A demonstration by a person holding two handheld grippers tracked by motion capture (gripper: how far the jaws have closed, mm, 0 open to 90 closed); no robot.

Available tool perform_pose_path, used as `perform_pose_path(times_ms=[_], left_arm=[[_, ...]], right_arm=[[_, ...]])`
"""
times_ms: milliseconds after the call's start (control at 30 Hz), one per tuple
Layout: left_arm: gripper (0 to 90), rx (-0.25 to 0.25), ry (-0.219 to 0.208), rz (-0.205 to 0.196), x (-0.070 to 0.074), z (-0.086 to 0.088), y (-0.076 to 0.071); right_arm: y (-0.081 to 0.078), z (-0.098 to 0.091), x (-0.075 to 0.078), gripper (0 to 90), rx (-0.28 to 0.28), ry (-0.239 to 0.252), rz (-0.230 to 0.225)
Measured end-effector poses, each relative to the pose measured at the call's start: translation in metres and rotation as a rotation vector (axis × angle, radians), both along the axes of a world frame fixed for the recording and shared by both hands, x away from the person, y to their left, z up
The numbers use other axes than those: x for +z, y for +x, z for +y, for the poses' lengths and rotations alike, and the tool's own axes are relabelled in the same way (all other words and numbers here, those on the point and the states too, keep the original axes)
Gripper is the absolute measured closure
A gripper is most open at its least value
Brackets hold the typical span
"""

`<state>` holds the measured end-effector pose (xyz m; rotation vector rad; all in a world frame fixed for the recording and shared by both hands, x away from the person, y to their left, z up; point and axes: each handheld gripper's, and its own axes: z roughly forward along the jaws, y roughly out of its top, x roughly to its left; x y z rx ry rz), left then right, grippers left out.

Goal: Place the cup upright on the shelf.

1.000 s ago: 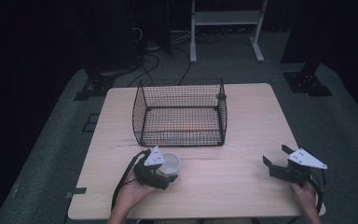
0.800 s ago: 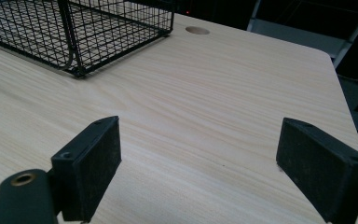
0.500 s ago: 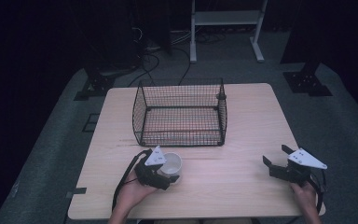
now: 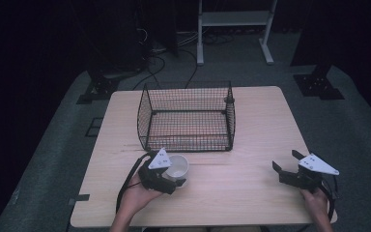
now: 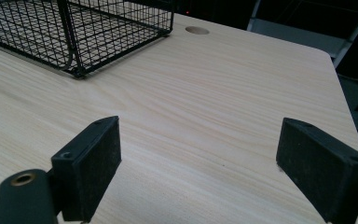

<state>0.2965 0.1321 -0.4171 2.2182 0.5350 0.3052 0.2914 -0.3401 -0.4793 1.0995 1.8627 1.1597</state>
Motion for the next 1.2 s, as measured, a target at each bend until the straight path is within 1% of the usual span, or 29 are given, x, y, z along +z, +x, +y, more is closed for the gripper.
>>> perform_pose_path(times_ms=[67,200,367,433,467,633,767,1067,1200], left_arm=[[21.0,-0.002,0.006,-0.002,0.003,0.0,0.001],[21.0,-0.005,-0.004,-0.008,0.01,0.0,0.004],[21.0,-0.013,0.002,-0.02,0.021,-0.003,0.011],[21.0,-0.017,0.002,-0.02,0.023,-0.004,0.013],[21.0,-0.018,0.002,-0.023,0.026,-0.005,0.015],[21.0,-0.022,0.0,-0.027,0.033,-0.007,0.02],[21.0,-0.028,0.015,-0.019,0.04,-0.009,0.025],[21.1,-0.036,0.024,-0.001,0.05,-0.012,0.036],[21.1,-0.04,0.027,-0.003,0.057,-0.013,0.042]], right_arm=[[0.0,0.0,0.0,13.1,0.001,0.0,0.0],[0.0,0.0,0.0,13.1,0.0,0.002,0.0],[0.0,0.0,0.0,13.0,0.0,0.005,0.001],[0.0,-0.001,0.0,13.1,-0.001,0.006,0.002],[0.0,-0.001,0.0,13.0,-0.001,0.007,0.001],[0.0,-0.001,0.0,13.1,-0.002,0.008,0.003],[0.0,-0.001,0.0,13.1,-0.002,0.009,0.003],[0.0,-0.001,0.0,13.1,-0.002,0.007,0.001],[0.0,-0.001,0.0,13.1,-0.003,0.008,0.001]])
